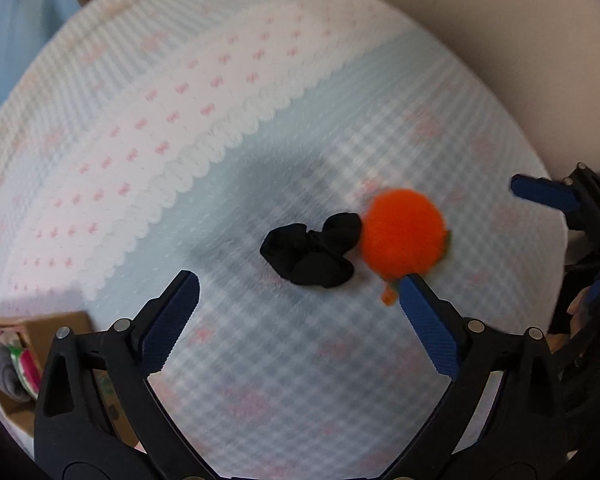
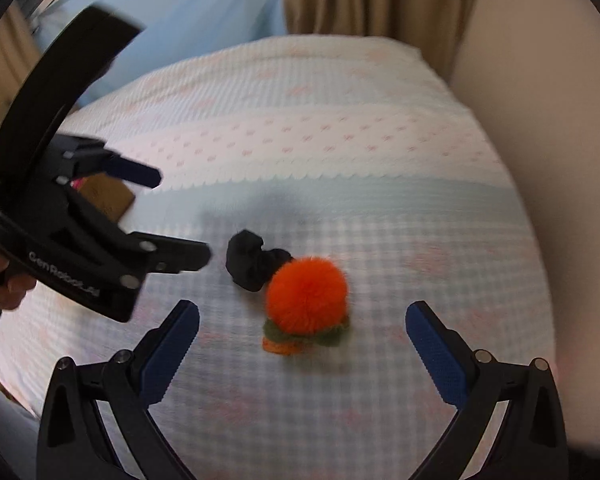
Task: Organize soft objects
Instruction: 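Grasp the black plush with the left tool while the right tool grasps the orange pompom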
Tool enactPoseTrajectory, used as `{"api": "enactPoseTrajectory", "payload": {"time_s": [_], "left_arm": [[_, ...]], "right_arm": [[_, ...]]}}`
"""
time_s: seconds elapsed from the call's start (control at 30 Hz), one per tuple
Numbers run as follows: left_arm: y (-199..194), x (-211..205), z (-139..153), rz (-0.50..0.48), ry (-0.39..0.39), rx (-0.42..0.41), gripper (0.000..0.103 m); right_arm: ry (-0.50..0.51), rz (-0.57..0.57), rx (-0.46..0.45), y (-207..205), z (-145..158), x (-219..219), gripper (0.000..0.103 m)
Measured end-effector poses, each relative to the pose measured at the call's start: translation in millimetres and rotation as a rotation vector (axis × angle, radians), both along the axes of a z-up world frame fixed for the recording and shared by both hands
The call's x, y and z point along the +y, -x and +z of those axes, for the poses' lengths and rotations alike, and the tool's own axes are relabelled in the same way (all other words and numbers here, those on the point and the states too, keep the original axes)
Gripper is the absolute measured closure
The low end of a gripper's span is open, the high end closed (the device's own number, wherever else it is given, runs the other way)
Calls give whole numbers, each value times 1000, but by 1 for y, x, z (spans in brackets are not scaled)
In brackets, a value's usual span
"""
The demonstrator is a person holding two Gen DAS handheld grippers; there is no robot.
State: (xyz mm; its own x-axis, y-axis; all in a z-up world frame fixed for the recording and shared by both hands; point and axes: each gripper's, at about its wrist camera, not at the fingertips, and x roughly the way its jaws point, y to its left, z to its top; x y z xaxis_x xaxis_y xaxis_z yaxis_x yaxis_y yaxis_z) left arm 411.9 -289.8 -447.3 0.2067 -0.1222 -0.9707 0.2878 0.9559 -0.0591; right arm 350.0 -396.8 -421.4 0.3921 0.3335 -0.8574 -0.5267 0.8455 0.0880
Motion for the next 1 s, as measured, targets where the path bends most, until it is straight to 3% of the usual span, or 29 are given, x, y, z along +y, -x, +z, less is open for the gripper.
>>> {"api": "enactPoseTrajectory", "payload": {"time_s": [0.27,0.33,0.4,0.47,0.53,0.6,0.7,1.0], "left_arm": [[-20,-15,-61,-11,-32,74,6],[-23,-16,-73,-8,-43,88,14],[-25,-15,-83,6,-40,115,31],[-27,-12,-88,23,-25,127,38],[-26,-11,-87,24,-34,113,46],[-25,-10,-86,18,-46,107,71],[-26,-4,-80,24,-21,115,79],[-16,15,-19,43,-10,42,79]], "right_arm": [[-4,59,30,-22,-63,8,15],[5,76,27,-25,-73,12,23],[12,105,26,-27,-82,18,35],[18,127,20,-27,-86,23,45],[16,140,16,-26,-87,26,53],[20,142,12,-25,-87,29,62],[15,126,12,-23,-87,30,66],[20,74,-32,-13,-46,30,67]]}}
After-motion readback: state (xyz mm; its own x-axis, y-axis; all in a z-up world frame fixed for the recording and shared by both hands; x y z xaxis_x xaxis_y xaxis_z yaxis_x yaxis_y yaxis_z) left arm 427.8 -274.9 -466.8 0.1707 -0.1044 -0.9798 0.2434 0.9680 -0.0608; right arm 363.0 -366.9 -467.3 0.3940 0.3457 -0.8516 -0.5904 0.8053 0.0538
